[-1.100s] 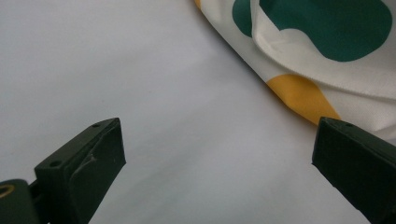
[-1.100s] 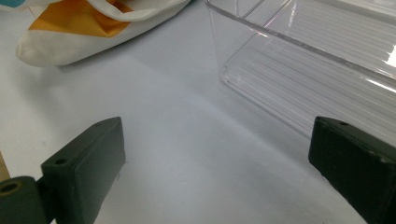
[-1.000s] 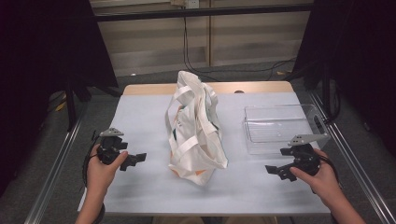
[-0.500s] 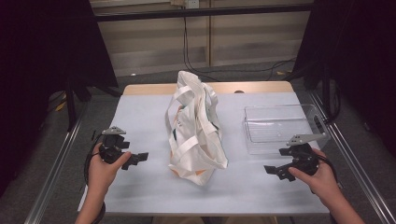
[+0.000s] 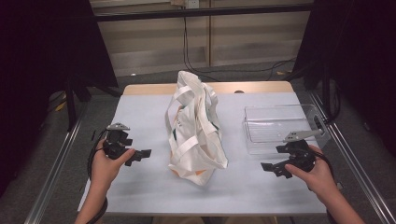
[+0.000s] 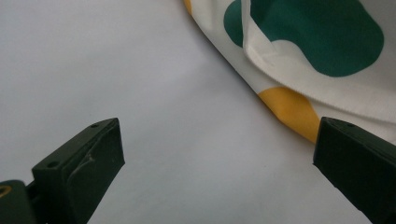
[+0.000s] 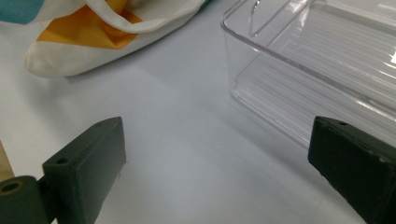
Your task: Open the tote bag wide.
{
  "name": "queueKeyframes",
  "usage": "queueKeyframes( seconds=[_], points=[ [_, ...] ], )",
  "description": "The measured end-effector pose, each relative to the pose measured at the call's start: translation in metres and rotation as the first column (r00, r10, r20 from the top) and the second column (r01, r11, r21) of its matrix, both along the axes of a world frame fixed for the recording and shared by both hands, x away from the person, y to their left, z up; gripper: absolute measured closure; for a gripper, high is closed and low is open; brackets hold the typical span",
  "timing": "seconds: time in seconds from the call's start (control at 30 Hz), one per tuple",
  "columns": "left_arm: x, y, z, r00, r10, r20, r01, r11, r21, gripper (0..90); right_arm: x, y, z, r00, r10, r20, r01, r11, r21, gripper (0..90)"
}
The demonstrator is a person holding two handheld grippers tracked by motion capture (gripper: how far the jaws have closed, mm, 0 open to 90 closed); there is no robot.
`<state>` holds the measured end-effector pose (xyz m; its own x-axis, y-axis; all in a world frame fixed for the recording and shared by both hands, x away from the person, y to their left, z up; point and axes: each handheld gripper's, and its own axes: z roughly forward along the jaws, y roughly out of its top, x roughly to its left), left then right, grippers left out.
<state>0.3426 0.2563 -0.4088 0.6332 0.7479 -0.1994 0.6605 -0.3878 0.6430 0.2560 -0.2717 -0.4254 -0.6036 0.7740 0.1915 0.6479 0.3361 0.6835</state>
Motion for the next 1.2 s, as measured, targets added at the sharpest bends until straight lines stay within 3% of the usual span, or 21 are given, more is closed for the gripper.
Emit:
queueKeyframes(
  seconds=[0.17,0.57,0.97,1.0,1.2],
  points=[
    [0.007,-0.006,0.014,0.9999,-0.014,0.005,0.014,0.9999,0.008,1.4,0.005,0.008,0.005,0.9998,0.018,0.011,-0.018,0.9998,-0.006,4.1],
    [0.017,-0.017,0.031,0.9992,-0.04,0.001,0.04,0.999,0.021,1.4,0.018,0.02,0.021,0.9992,0.039,0.012,-0.039,0.9992,0.008,4.1],
    [0.022,-0.024,0.035,0.999,-0.044,0.009,0.043,0.9985,0.035,1.5,0.031,0.019,0.035,0.9994,0.033,0.014,-0.033,0.9994,0.008,4.1],
    [0.022,-0.025,0.034,0.9992,-0.039,0.005,0.039,0.9991,0.018,1.4,0.032,0.019,0.035,0.9996,0.026,0.009,-0.027,0.9996,0.007,4.1],
    [0.024,-0.026,0.036,0.9992,-0.036,0.016,0.035,0.9992,0.021,1.5,0.042,0.017,0.039,0.9997,0.015,0.019,-0.015,0.9997,-0.018,4.3]
  ],
)
